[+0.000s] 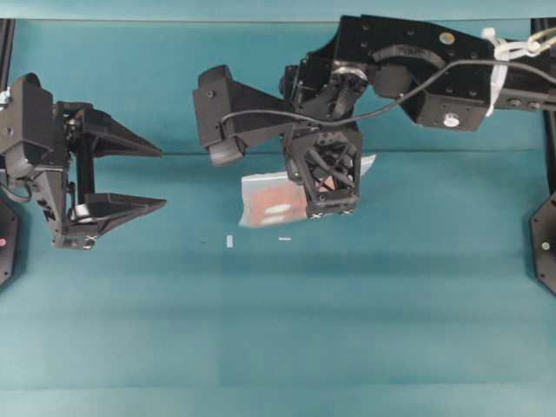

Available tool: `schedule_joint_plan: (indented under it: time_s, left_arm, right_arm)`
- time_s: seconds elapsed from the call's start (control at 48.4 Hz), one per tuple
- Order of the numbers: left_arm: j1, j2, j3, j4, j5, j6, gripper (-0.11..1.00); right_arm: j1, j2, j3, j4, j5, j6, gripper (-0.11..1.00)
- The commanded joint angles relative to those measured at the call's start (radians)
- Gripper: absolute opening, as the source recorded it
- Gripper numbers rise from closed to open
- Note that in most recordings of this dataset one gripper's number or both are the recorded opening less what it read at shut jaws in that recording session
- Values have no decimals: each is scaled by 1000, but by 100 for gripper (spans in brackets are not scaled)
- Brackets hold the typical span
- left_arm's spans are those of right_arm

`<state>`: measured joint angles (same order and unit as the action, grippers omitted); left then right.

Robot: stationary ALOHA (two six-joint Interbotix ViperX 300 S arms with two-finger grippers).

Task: Hand over the clear zip bag and make it stand upright.
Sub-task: 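Hold the bag hanging vertically with the right gripper above the table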

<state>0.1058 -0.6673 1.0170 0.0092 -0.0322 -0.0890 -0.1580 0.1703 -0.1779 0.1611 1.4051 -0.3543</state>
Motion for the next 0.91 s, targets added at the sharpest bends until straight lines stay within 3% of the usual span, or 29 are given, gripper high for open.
schedule_joint_plan:
  time_s: [0.0,0.434,0.62,0.889]
  left_arm:
    - [2,-3,-11,2,-5,-2,92]
    - [2,-3,-11,2,-6,-2,92]
    - [2,-3,-11,2,-5,-2,92]
    - [2,-3,-11,2,-6,-2,92]
  right_arm:
    - [9,-14,-28,0,-2,-2,3]
    - [25,-12,8,0,-18,8,3]
    - [28,-11,17,0,-55,57,3]
    - [34,-8,32,0,-67,66,3]
